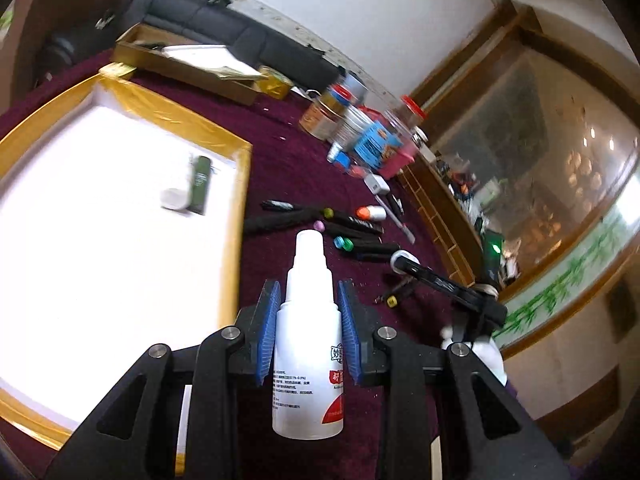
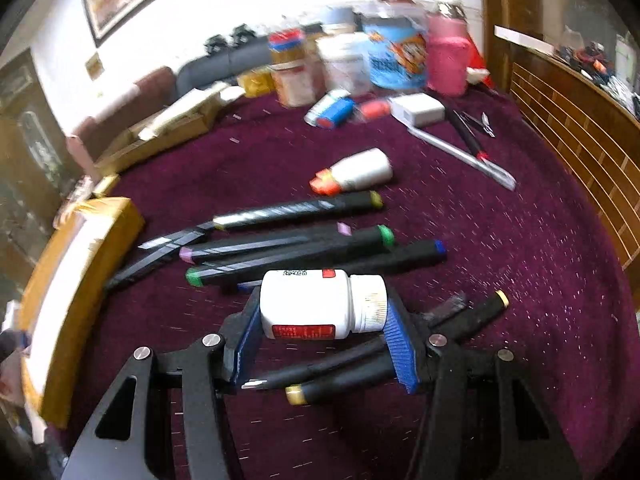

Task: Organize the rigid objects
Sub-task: 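Place the spray bottle in the tray while the right gripper carries the white medicine bottle there, then grasp a black marker with the left gripper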

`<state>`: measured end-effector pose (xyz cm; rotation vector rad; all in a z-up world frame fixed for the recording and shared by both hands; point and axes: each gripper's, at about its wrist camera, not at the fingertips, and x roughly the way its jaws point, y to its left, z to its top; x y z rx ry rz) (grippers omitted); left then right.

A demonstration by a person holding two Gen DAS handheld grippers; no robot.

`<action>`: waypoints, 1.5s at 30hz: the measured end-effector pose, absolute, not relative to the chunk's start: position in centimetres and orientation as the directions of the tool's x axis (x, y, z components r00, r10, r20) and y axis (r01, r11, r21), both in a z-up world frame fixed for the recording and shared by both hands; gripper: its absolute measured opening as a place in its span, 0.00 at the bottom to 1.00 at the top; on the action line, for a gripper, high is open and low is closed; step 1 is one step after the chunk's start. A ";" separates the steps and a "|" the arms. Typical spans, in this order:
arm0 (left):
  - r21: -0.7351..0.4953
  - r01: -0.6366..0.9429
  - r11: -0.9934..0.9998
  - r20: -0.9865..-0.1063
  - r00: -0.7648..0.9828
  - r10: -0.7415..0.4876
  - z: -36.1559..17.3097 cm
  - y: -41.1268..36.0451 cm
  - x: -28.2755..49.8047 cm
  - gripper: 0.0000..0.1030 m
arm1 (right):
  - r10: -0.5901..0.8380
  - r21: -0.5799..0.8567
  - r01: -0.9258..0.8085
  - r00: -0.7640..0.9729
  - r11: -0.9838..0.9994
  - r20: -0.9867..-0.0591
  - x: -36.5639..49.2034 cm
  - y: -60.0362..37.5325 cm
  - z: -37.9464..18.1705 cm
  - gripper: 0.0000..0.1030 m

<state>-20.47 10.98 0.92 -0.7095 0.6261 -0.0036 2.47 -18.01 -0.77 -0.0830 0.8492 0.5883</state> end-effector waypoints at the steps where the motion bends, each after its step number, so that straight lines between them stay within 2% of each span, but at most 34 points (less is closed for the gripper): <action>1: -0.609 -0.216 0.764 -0.542 0.816 -0.201 1.0 11.7 -20.5 0.26 | 0.483 0.171 -0.545 0.502 0.821 -0.717 1.9 -17.5 0.0 0.49; 9: -0.442 -0.358 0.823 -0.677 0.735 -0.043 1.4 18.3 -17.2 0.26 | 0.631 0.208 -0.735 0.358 0.645 -0.688 -3.0 -7.8 2.6 0.50; 16: -0.528 -0.450 0.720 -0.710 0.699 -0.084 -2.6 24.9 -12.5 0.26 | 0.604 0.050 -0.855 0.322 0.517 -0.729 -7.4 3.5 1.9 0.50; 23: -0.550 -0.518 0.656 -0.732 0.677 -0.079 -5.0 27.5 -10.6 0.26 | 0.556 -0.079 -0.913 0.310 0.400 -0.771 -9.8 10.7 0.1 0.50; 31: -0.622 -0.503 0.600 -0.663 0.746 -0.063 -3.0 28.3 -14.4 0.27 | 0.481 -0.261 -0.934 0.351 0.244 -0.804 -10.4 15.6 -2.1 0.50; 33: -0.649 -0.483 0.588 -0.632 0.772 -0.063 -2.3 28.1 -15.6 0.33 | 0.461 -0.276 -0.938 0.344 0.210 -0.818 -9.9 16.7 -2.4 0.50; 35: -0.672 -0.473 0.570 -0.612 0.788 -0.067 -1.8 27.9 -16.8 0.43 | 0.449 -0.299 -0.934 0.357 0.198 -0.819 -9.6 17.3 -2.7 0.50; 40: -0.676 -0.456 0.579 -0.592 0.804 -0.058 -0.8 27.2 -18.6 0.47 | 0.471 -0.283 -0.933 0.356 0.221 -0.807 -8.9 16.9 -2.0 0.53; 42: -0.675 -0.458 0.579 -0.590 0.806 -0.049 -0.7 27.0 -19.2 0.52 | 0.492 -0.250 -0.932 0.351 0.261 -0.797 -8.3 15.6 -1.1 0.54; 45: -0.683 -0.459 0.568 -0.586 0.809 -0.052 -0.8 26.6 -19.8 0.53 | 0.535 -0.185 -0.916 0.362 0.355 -0.763 -7.0 12.2 0.6 0.54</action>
